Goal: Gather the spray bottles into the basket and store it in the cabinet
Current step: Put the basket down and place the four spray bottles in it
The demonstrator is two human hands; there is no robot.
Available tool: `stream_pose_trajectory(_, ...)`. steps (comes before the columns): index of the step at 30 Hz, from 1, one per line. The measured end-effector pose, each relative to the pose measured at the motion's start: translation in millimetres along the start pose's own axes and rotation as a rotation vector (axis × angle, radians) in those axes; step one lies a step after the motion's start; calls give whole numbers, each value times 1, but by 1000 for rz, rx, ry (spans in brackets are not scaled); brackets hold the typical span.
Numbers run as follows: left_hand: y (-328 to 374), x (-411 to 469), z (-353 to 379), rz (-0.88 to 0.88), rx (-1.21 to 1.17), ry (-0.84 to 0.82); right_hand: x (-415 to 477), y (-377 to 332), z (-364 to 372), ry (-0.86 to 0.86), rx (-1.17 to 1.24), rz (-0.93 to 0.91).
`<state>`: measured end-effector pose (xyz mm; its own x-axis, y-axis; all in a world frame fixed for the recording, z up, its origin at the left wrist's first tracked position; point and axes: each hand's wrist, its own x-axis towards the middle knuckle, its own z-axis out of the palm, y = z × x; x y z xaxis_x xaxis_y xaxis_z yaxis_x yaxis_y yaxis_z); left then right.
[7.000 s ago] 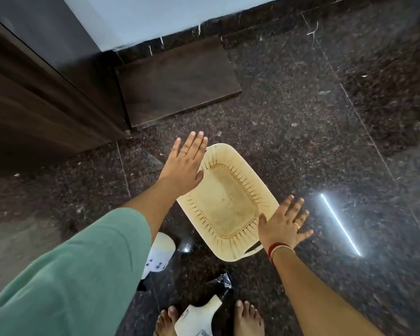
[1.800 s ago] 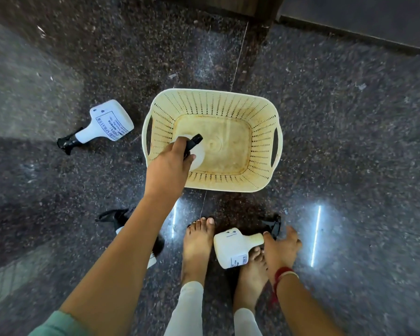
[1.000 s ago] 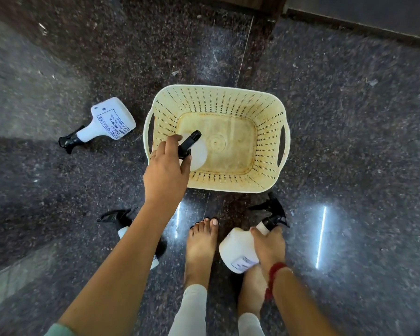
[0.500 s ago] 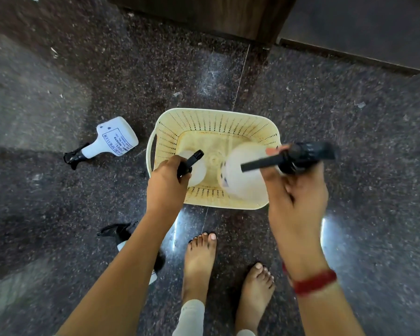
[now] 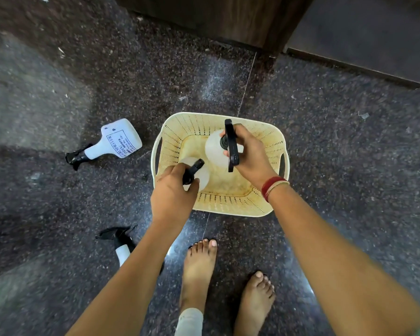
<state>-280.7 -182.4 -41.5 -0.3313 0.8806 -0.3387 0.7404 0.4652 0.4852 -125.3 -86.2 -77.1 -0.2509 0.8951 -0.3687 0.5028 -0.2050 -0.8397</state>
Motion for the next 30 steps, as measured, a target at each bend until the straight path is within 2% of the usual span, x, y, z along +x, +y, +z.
stream_pose_trajectory(3, 0, -1, 4, -10, 2, -15, 9, 5, 0, -47, -78, -35)
stream_pose_trajectory(8, 2, 1, 5, -1, -36, 10, 14, 9, -1, -108, -36, 26)
stream_pose_trajectory(12, -1, 5, 3, -8, -32, 9, 13, 4, 4, -29, -103, 11)
stream_pose_trajectory(15, -4, 7, 1, -11, -22, 0, 5, -1, 5, -2, -167, 93)
stream_pose_trajectory(20, -5, 6, 2, -7, -30, 7, -23, -38, 4, 273, -66, 223)
stream_pose_trajectory(25, -5, 3, 3, 24, -34, 6, -20, -75, 12, 0, -513, 179)
stream_pose_trajectory(30, 2, 11, 3, 88, 13, 17, 1, -91, 4, 25, -587, 129)
